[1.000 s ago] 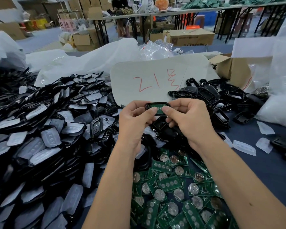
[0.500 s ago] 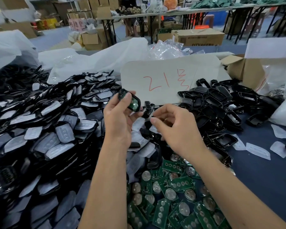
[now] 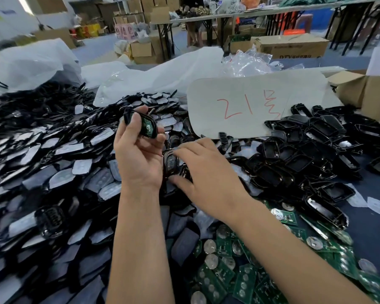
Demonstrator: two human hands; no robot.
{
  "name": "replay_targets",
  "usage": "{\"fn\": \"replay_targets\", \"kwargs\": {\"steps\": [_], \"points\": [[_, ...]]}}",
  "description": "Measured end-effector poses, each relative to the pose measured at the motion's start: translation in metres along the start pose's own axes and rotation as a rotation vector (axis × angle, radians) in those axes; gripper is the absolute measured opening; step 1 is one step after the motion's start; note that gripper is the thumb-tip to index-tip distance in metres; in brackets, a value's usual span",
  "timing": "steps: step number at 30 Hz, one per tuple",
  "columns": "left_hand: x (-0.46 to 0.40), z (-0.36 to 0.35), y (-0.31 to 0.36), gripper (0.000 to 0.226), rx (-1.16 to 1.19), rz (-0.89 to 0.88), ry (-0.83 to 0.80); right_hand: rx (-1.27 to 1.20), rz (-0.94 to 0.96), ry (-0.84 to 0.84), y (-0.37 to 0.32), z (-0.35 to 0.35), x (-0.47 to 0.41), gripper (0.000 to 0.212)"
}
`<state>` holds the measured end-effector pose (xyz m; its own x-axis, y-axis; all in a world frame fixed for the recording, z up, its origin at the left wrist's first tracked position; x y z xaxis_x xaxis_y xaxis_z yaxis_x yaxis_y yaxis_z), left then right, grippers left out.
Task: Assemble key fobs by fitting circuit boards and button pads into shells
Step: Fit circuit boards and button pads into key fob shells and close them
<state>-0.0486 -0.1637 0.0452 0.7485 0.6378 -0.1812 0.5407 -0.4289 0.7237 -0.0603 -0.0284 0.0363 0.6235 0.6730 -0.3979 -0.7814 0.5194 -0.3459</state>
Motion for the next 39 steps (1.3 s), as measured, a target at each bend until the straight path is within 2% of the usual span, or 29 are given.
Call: {"fn": "replay_targets", "kwargs": {"steps": [2, 5, 11, 13, 18, 23, 26, 30, 34, 39], "points": [[0.0, 0.001, 0.0, 0.016, 0.006, 0.001, 0.007, 0.006, -0.016, -0.046, -0.004, -0.007, -0.006, 0.06], [-0.001, 0.003, -0.001, 0.015, 0.001, 0.006, 0.017, 0.013, -0.042, -0.072, -0.009, -0.014, -0.012, 0.064], [-0.002, 0.003, -0.005, 0.015, -0.005, 0.028, 0.023, -0.049, -0.102, -0.054, -0.011, -0.017, -0.014, 0.04], [-0.001, 0.001, -0.005, 0.015, -0.021, 0.032, 0.022, -0.082, -0.095, -0.038, -0.01, -0.017, -0.012, 0.041], [0.001, -0.005, 0.003, 0.015, -0.226, -0.014, 0.009, -0.097, 0.004, 0.012, -0.016, -0.016, -0.005, 0.054], [-0.004, 0.026, 0.057, 0.013, -0.113, -0.156, 0.16, -0.177, 0.192, 0.195, -0.035, -0.004, 0.002, 0.036], [-0.003, 0.031, 0.078, 0.013, -0.005, -0.207, 0.114, -0.21, 0.283, 0.148, -0.056, -0.009, -0.002, 0.034], [0.001, 0.037, 0.079, 0.014, 0.042, -0.18, 0.133, -0.156, 0.357, 0.106, -0.075, -0.017, -0.001, 0.026], [0.001, 0.036, 0.073, 0.014, 0.032, -0.167, 0.142, -0.155, 0.343, 0.168, -0.075, -0.014, 0.003, 0.008], [-0.003, 0.027, 0.068, 0.014, -0.006, -0.172, 0.075, -0.097, 0.378, 0.202, -0.073, -0.001, 0.005, 0.012]]}}
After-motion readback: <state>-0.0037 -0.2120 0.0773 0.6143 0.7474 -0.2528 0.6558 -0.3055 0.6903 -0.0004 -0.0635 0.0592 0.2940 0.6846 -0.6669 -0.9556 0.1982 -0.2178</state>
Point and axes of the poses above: each hand's wrist, its own x-axis away from the middle knuckle, its own z-axis out of the back of the hand, y = z × x, the point moved 8 cm from there along -x, towards the middle knuckle, and after that the axes turned 4 degrees about -x, right-handed, at the moved point
